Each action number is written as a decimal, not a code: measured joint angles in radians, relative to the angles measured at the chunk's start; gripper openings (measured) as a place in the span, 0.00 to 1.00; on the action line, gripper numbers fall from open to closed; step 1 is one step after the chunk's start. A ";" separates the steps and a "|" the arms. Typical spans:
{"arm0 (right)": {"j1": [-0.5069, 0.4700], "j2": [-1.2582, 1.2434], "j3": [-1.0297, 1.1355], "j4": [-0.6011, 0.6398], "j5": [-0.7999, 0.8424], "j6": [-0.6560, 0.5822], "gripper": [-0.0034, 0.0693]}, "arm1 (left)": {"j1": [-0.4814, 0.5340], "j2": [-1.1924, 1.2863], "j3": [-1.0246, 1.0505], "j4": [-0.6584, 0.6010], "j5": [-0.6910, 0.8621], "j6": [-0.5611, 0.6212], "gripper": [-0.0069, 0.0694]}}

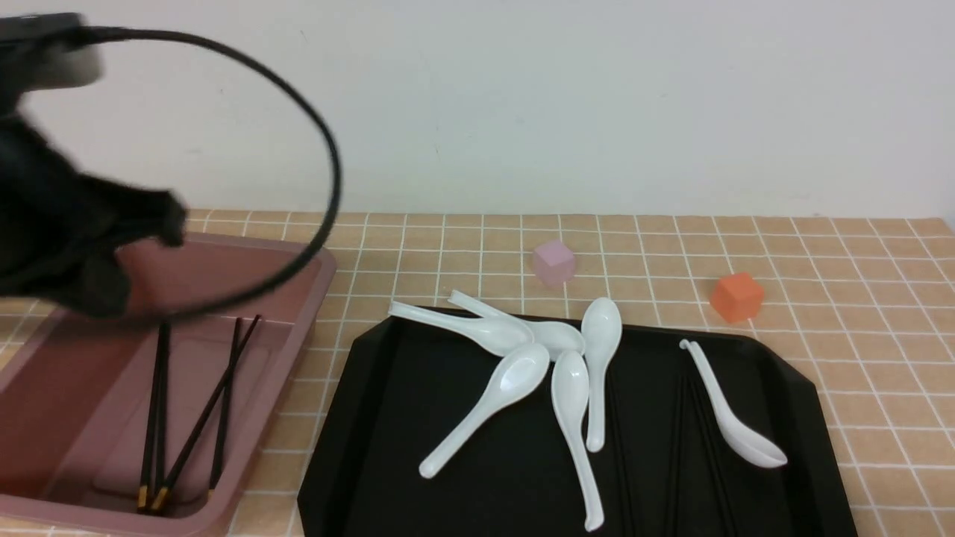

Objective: On brown tablecloth take chopsticks from black tray and put them in box.

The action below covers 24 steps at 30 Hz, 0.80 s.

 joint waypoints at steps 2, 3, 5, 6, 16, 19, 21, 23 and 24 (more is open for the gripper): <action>0.000 0.000 0.000 0.000 0.000 0.000 0.38 | 0.000 -0.096 0.073 -0.033 -0.026 0.007 0.07; 0.000 0.000 0.000 0.000 0.000 0.000 0.38 | 0.000 -0.123 0.097 -0.044 -0.040 0.008 0.07; 0.000 0.000 0.000 0.000 0.000 0.000 0.38 | 0.000 -0.216 0.190 -0.065 -0.088 0.009 0.07; 0.000 0.000 0.000 0.000 0.000 0.000 0.38 | 0.000 -0.254 0.246 -0.075 -0.114 0.010 0.07; 0.000 0.000 0.000 0.000 0.000 0.000 0.38 | 0.000 -0.721 0.840 -0.236 -0.667 0.010 0.07; 0.000 0.000 0.000 0.000 0.000 0.000 0.38 | 0.000 -0.783 0.925 -0.271 -0.803 0.010 0.07; 0.000 0.000 0.000 0.000 0.000 0.000 0.38 | 0.000 -0.806 0.971 -0.281 -0.875 0.010 0.07; 0.000 0.000 0.000 0.000 0.000 0.000 0.38 | 0.000 -0.811 0.994 -0.284 -0.899 0.009 0.07; 0.000 0.000 0.000 0.000 0.000 0.000 0.38 | 0.000 -0.811 1.005 -0.286 -0.902 0.009 0.07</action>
